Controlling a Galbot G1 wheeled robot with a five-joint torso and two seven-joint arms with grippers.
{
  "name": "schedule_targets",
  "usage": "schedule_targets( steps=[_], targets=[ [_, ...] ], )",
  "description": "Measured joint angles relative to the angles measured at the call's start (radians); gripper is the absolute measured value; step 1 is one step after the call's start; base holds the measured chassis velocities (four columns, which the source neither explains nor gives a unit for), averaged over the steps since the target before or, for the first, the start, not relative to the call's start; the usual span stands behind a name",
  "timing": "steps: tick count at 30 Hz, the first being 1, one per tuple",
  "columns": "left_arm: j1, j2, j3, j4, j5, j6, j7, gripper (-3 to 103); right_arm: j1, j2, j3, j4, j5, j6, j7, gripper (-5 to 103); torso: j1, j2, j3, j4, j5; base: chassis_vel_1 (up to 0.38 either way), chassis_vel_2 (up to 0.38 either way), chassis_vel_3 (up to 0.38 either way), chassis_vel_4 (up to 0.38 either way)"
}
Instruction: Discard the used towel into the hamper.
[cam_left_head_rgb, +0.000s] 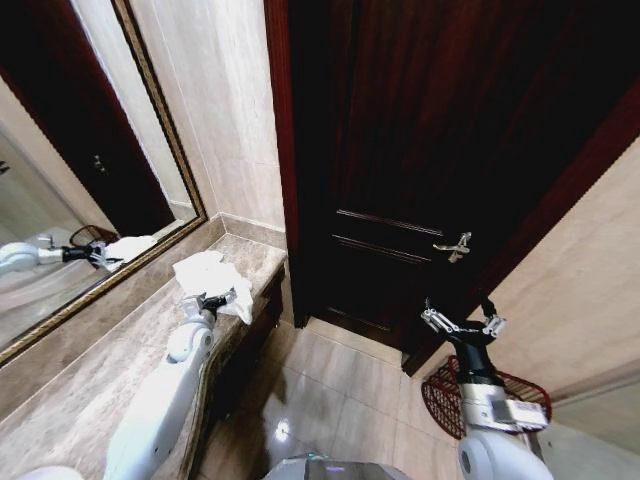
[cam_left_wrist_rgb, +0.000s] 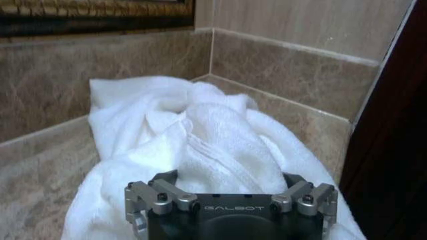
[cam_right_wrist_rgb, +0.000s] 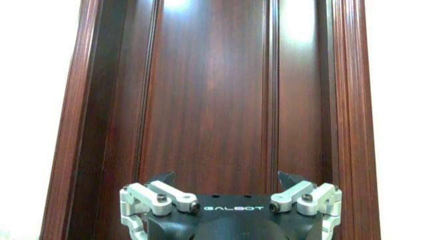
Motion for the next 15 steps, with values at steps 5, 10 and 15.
schedule_targets(
  steps=[5, 10, 15],
  targets=[
    [0.017, -0.013, -0.014, 0.012, 0.009, -0.03, 0.042, 84, 0.004, -0.006, 0.002, -0.008, 0.007, 0.006, -0.003, 100, 0.0, 0.0, 0.0, 0.0004, 0.0001, 0.0, 0.0, 0.0, 0.0],
    [0.033, -0.02, -0.019, 0.009, 0.016, -0.047, 0.049, 68, 0.001, -0.004, 0.001, -0.013, 0.011, 0.018, -0.006, 100, 0.0, 0.0, 0.0, 0.0001, 0.0, 0.0, 0.0, 0.0, 0.0],
    [0.047, -0.018, -0.025, -0.005, 0.016, -0.06, 0.049, 52, 0.0, 0.001, -0.003, -0.015, 0.011, 0.022, -0.01, 100, 0.0, 0.0, 0.0, 0.0001, -0.0002, 0.0, 0.0, 0.0, 0.0]
  ],
)
